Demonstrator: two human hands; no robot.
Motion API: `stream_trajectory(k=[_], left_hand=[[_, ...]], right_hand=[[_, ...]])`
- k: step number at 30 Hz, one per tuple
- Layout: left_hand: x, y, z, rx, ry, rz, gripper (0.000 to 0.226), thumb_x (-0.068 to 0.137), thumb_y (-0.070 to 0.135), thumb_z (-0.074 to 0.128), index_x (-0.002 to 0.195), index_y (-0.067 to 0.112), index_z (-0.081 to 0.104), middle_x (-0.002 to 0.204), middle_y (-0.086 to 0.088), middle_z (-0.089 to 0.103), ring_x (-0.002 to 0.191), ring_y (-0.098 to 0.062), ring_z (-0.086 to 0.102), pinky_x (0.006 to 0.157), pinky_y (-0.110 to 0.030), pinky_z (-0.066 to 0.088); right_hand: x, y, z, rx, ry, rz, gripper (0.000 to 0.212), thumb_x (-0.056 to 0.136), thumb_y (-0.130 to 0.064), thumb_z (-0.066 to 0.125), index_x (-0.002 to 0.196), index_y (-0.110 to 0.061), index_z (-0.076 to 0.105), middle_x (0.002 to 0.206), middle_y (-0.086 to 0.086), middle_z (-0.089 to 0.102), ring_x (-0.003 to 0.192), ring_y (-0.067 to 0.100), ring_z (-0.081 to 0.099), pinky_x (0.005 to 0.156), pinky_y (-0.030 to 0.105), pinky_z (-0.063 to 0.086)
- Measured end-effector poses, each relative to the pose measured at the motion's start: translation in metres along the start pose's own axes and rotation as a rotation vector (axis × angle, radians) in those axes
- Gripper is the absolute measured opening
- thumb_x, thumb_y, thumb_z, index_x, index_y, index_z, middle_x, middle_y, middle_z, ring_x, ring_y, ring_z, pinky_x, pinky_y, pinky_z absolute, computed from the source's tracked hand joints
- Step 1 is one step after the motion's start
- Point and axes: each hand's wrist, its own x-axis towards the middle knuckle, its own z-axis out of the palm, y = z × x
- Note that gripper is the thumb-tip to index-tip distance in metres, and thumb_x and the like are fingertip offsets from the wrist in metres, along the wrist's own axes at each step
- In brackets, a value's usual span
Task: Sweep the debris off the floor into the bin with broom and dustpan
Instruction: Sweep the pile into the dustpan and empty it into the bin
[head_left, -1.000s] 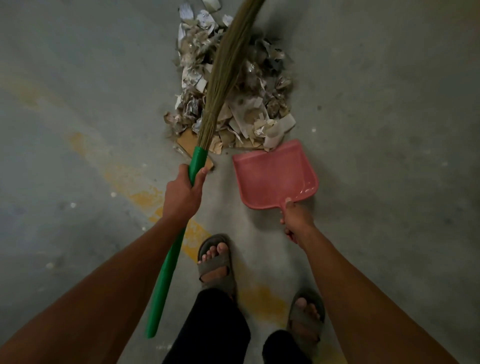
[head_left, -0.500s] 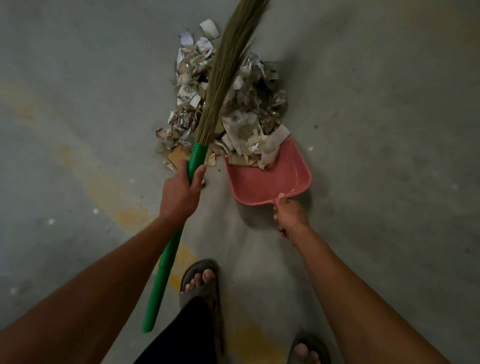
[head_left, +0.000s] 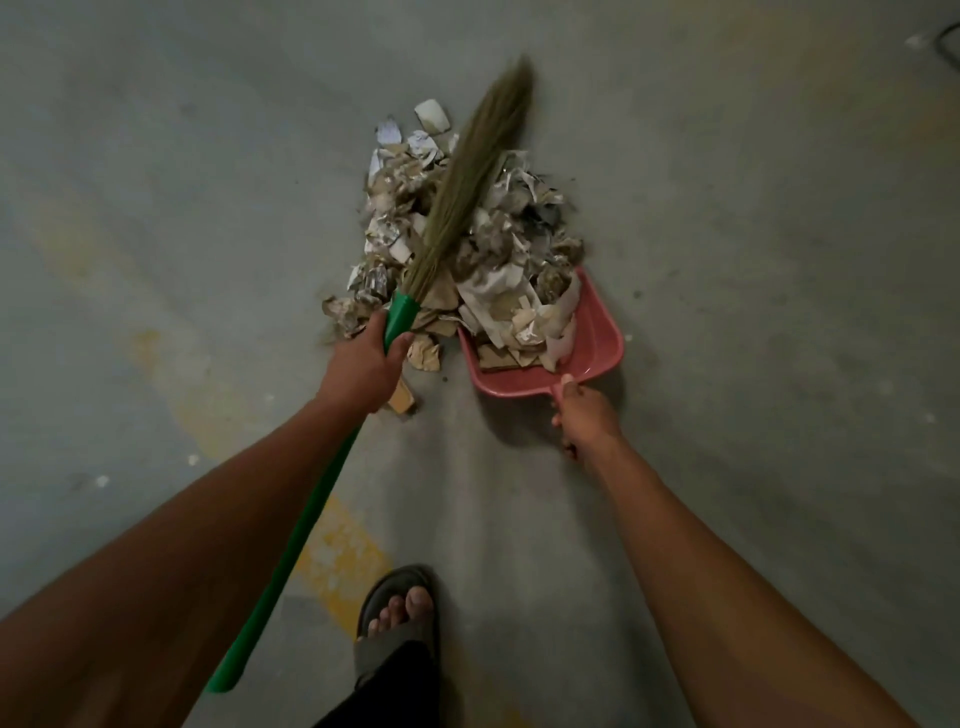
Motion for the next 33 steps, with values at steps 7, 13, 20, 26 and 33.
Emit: stream_trajectory(k=[7,13,20,26,33], left_hand=[[-0.042,-0.038,0.01,0.127,-0.137,0.213,0.057,0.108,0.055,0.044,0.158,0.03,0.035,0.087,-0.003,0.063,0.063,-0.011,0.057,0.069,-0.031,0.046],[-0.062,-0.06,0.002,0.035,-0.134,0.287,0.057,0.106,0.06,0.04,0.157,0.036,0.035,0.073,0.001,0.066,0.058,-0.012,0.064,0.068,-0.036,0.058],[-0.039,-0.027,-0.001,-0.068,-0.027,0.212,0.055,0.108,0.057,0.042,0.159,0.038,0.032,0.089,-0.006,0.069,0.072,-0.019,0.067,0.076,-0.037,0.056],[-0.003,-0.01,0.033,0.057,-0.133,0.193,0.063,0.106,0.063,0.039,0.163,0.04,0.022,0.101,-0.008,0.068,0.075,-0.019,0.066,0.076,-0.036,0.055],[-0.03,-0.043,0.053,0.098,-0.286,0.229,0.067,0.105,0.063,0.042,0.163,0.037,0.022,0.105,-0.008,0.071,0.081,-0.019,0.067,0.083,-0.038,0.057]], right_hand=[[-0.001,0.003,0.001,0.051,-0.018,-0.004,0.049,0.112,-0.052,0.035,0.109,-0.017,0.069,0.084,0.008,0.067,0.055,0.018,0.052,0.046,0.026,0.038],[0.0,0.007,-0.001,0.072,-0.034,-0.03,0.043,0.112,-0.048,0.038,0.107,-0.017,0.067,0.082,0.009,0.064,0.048,0.017,0.048,0.044,0.024,0.035],[-0.006,0.018,-0.015,0.009,-0.002,-0.059,0.047,0.111,-0.053,0.038,0.092,-0.021,0.067,0.077,0.006,0.064,0.053,0.018,0.051,0.048,0.026,0.038],[-0.003,0.02,-0.045,-0.085,-0.01,-0.067,0.049,0.111,-0.052,0.04,0.105,-0.017,0.072,0.078,0.005,0.065,0.055,0.017,0.054,0.048,0.025,0.038],[0.004,0.022,-0.053,-0.096,-0.003,-0.094,0.045,0.111,-0.052,0.042,0.104,-0.019,0.073,0.077,0.006,0.066,0.049,0.018,0.052,0.039,0.019,0.035]])
